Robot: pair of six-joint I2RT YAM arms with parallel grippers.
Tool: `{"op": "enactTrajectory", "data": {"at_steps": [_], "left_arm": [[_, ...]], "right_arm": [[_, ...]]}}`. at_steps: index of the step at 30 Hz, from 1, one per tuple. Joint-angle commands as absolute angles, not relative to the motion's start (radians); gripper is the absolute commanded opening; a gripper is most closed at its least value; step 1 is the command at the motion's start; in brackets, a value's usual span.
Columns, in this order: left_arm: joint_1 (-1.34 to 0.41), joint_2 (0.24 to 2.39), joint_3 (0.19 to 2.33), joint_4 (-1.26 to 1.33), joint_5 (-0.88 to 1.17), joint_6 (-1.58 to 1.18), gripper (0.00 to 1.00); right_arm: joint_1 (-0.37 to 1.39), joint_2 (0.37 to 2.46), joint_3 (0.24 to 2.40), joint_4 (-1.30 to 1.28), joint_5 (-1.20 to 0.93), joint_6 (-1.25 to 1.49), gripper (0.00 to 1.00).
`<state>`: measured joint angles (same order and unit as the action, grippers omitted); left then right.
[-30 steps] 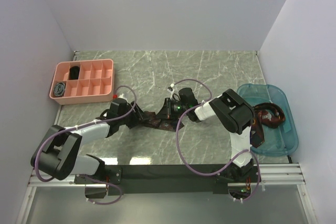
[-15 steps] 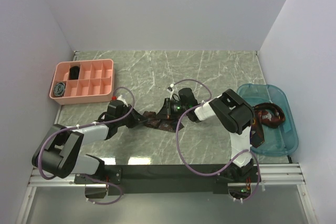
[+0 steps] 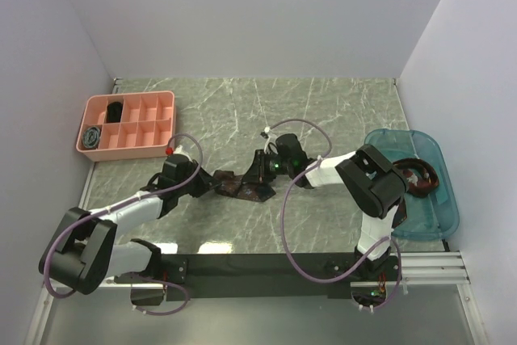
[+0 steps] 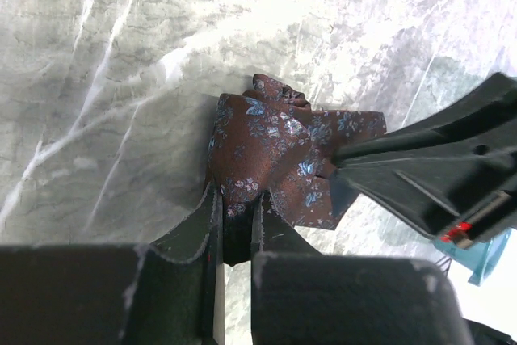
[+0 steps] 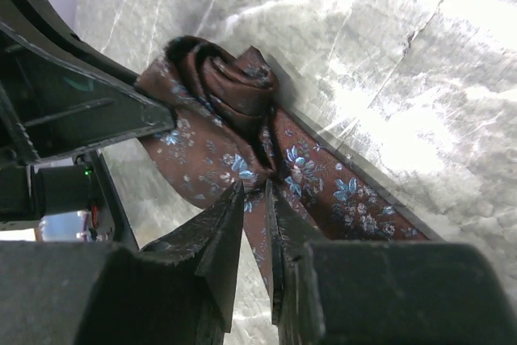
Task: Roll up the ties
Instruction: Roll the tie
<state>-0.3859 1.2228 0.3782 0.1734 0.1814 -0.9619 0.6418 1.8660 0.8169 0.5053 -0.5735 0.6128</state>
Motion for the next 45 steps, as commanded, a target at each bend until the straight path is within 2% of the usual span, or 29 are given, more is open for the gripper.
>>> {"op": "enactTrajectory", "data": {"at_steps": [1,8,18,27,29,34,37,45], "left_arm": [[-0.402,1.232,0.416,0.17,0.14,-0.937,0.01],[-0.403,1.25,0.4,0.189,0.144,-0.942,0.02],[-0.403,1.259,0.382,0.216,0.158,-0.95,0.04],[-0.403,1.27,0.365,0.255,0.169,-0.962,0.1],[-0.403,1.275,0.359,0.265,0.172,-0.971,0.15],[-0.403,1.281,0.339,0.301,0.173,-0.997,0.34],[-0.403,1.287,0.327,0.325,0.183,-1.015,0.38],[-0.403,1.266,0.296,0.37,0.176,-1.054,0.4]], "right_arm": [[0.652,1.825,0.828,0.465,-0.541,0.572,0.25],[0.669,1.792,0.939,0.313,-0.5,0.411,0.44],[0.678,1.954,1.136,0.319,-0.606,0.361,0.48],[0.69,2.043,1.192,0.334,-0.693,0.382,0.49],[0.693,2.043,1.183,0.35,-0.718,0.394,0.47],[0.699,2.025,1.125,0.412,-0.764,0.448,0.36],[0.698,2.025,1.098,0.451,-0.795,0.488,0.3],[0.699,2.039,1.078,0.428,-0.775,0.544,0.19]]}}
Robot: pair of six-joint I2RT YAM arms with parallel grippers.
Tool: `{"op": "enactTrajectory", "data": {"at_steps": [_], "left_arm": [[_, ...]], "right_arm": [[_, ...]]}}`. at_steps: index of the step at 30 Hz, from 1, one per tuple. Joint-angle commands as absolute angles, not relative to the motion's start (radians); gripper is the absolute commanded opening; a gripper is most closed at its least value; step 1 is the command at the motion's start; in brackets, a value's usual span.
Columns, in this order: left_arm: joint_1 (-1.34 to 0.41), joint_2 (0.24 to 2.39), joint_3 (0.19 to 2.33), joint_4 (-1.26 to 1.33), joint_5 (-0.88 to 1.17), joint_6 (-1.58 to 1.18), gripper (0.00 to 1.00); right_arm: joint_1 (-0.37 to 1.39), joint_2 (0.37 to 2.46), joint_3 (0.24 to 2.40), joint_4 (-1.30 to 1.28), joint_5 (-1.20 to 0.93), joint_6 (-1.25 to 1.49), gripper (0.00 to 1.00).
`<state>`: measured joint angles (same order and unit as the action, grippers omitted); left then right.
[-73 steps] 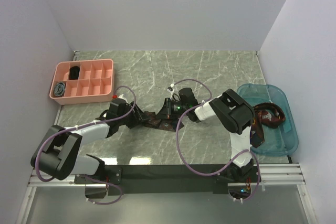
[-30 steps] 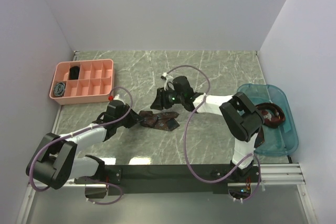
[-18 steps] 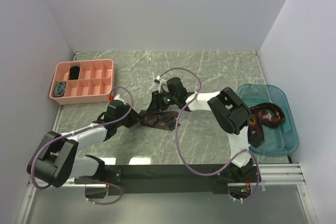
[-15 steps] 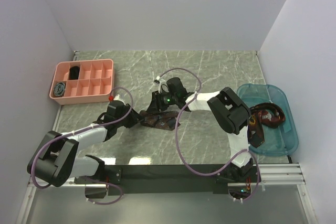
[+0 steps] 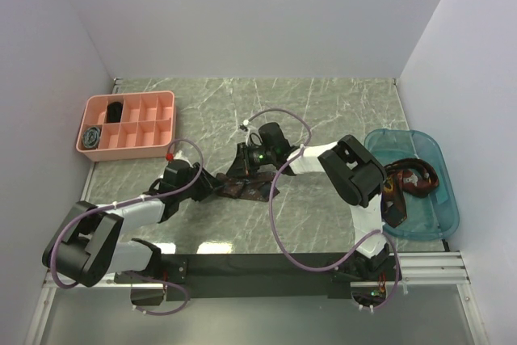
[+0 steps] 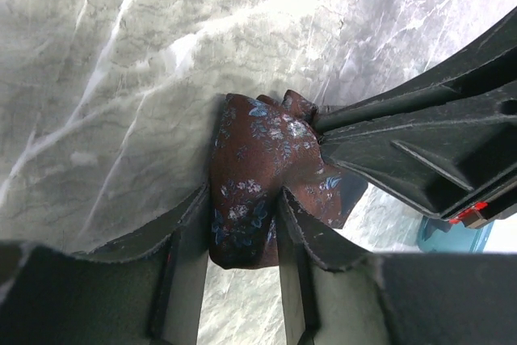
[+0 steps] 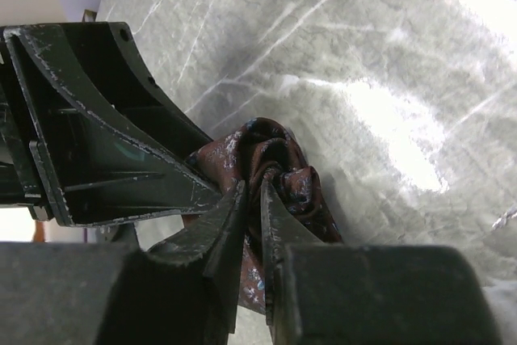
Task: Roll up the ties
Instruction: Roll the tie
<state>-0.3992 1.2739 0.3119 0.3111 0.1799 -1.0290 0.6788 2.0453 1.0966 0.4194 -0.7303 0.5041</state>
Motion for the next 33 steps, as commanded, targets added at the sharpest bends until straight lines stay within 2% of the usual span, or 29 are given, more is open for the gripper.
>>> {"op": "enactTrajectory", "data": {"at_steps": [1,4,10,26,30,33], "left_arm": [[-0.403,1.261,0.29,0.377,0.175,-1.058,0.41],[-0.405,1.264,0.281,0.394,0.173,-1.065,0.47],[-0.41,1.285,0.267,0.428,0.19,-1.084,0.48],[-0.463,1.351,0.264,0.538,0.193,-1.12,0.48],[-0.474,1.344,0.271,0.523,0.169,-1.117,0.43],[-0.485,1.347,0.273,0.519,0.158,-1.114,0.31]], "right_arm": [[0.698,2.04,1.08,0.417,-0.769,0.549,0.18],[0.698,2.048,1.081,0.416,-0.773,0.583,0.14],[0.693,2.063,1.086,0.402,-0.767,0.626,0.1],[0.704,2.109,1.103,0.419,-0.787,0.629,0.09],[0.706,2.1,1.094,0.425,-0.795,0.627,0.07],[0.706,2.085,1.095,0.425,-0.792,0.624,0.07]]}}
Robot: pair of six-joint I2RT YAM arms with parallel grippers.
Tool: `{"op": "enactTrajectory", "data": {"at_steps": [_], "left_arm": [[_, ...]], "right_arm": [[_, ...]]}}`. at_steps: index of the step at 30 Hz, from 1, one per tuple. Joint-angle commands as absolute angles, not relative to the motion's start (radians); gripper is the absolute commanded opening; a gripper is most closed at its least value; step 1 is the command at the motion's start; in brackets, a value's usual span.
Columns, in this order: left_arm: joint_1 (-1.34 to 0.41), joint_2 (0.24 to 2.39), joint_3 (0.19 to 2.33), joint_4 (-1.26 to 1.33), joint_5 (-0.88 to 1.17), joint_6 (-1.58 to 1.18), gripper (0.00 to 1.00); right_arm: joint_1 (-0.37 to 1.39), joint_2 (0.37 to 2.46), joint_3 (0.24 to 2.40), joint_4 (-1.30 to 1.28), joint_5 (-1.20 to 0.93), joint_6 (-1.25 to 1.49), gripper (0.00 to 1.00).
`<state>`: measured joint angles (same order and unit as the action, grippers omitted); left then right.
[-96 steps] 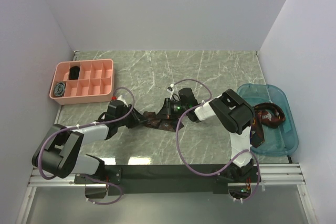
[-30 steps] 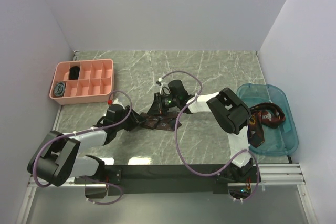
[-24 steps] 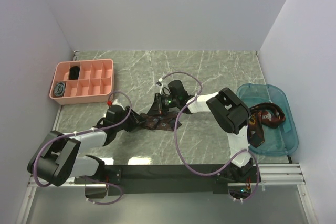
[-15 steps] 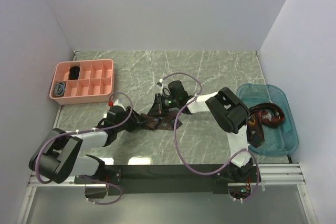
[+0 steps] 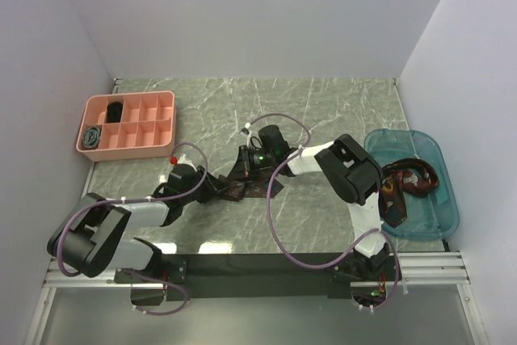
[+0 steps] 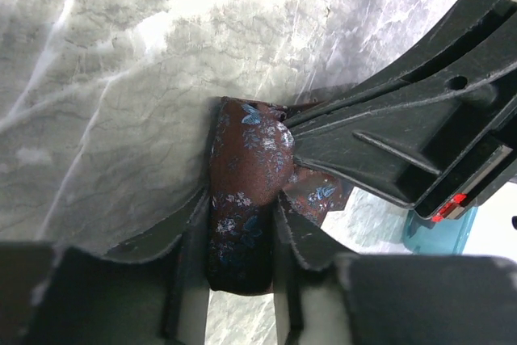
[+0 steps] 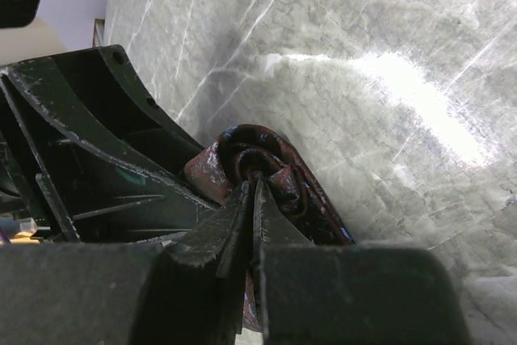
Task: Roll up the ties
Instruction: Roll the tie
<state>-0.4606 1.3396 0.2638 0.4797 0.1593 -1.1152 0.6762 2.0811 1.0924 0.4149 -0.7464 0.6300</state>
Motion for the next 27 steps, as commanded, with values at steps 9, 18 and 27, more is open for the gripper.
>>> {"op": "enactTrajectory", "data": {"at_steps": [9,18,27], "left_arm": [[-0.509,1.318,0.284,0.448,0.089,-1.095,0.08],[-0.522,1.275,0.287,0.419,0.048,-1.103,0.03],[-0.545,1.226,0.308,0.348,0.003,-1.104,0.02]], "right_arm": [[0.686,1.919,1.055,0.339,-0.619,0.555,0.3],[0.646,1.741,1.022,0.095,-0.354,0.42,0.4],[0.657,1.709,0.986,0.046,-0.237,0.433,0.4]]}}
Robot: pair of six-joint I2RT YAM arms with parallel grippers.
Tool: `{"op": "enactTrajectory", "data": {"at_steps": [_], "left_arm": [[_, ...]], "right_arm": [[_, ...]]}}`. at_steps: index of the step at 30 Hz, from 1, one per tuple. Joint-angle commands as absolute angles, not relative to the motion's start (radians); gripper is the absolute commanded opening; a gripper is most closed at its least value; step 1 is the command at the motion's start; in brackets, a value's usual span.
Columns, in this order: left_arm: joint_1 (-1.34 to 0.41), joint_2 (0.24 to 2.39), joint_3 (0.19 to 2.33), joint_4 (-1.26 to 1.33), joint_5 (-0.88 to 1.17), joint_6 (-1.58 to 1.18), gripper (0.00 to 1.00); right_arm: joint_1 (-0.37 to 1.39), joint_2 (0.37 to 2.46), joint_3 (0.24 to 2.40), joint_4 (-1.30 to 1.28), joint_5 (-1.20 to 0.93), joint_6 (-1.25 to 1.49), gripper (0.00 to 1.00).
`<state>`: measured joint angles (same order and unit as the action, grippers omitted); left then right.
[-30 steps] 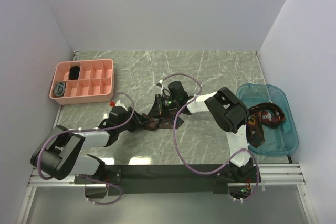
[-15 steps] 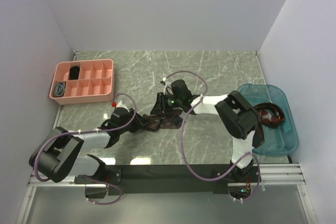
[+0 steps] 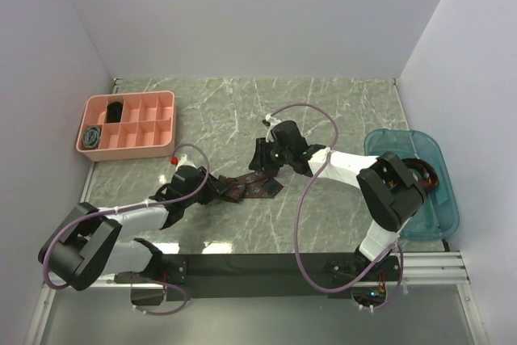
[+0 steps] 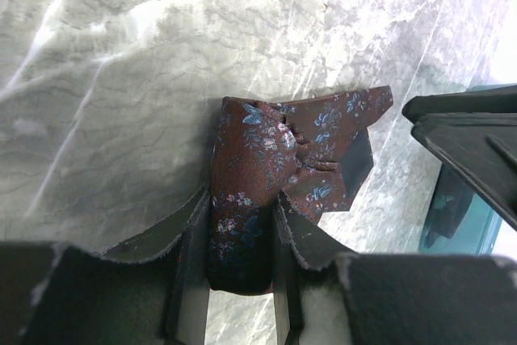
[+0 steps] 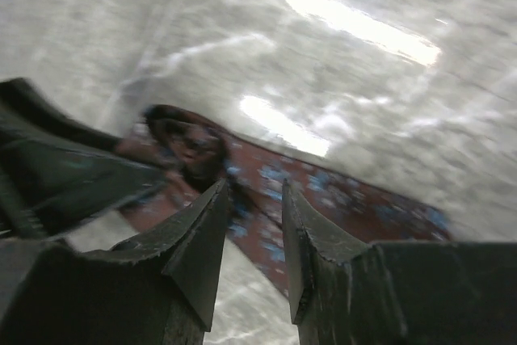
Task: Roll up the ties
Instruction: Roll the tie
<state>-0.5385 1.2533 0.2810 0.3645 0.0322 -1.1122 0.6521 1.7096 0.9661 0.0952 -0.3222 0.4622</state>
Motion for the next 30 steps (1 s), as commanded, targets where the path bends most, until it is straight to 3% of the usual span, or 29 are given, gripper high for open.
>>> {"op": "enactTrajectory", "data": {"at_steps": [1,12,24,30], "left_arm": [[-0.545,1.227,0.308,0.347,0.003,-1.106,0.02],[-0.545,1.239,0.305,0.362,0.011,-1.117,0.02],[-0.545,1.238,0.288,0.393,0.021,-1.144,0.02],[-0.545,1.239,0.279,0.413,0.02,-1.158,0.02]], "right_arm": [[0.657,1.718,0.995,0.032,-0.218,0.417,0.41],[0.647,1.741,1.081,-0.167,0.075,0.327,0.54],[0.63,1.824,1.092,-0.193,0.051,0.39,0.54],[0.63,1.804,1.058,-0.167,-0.044,0.408,0.45]]}}
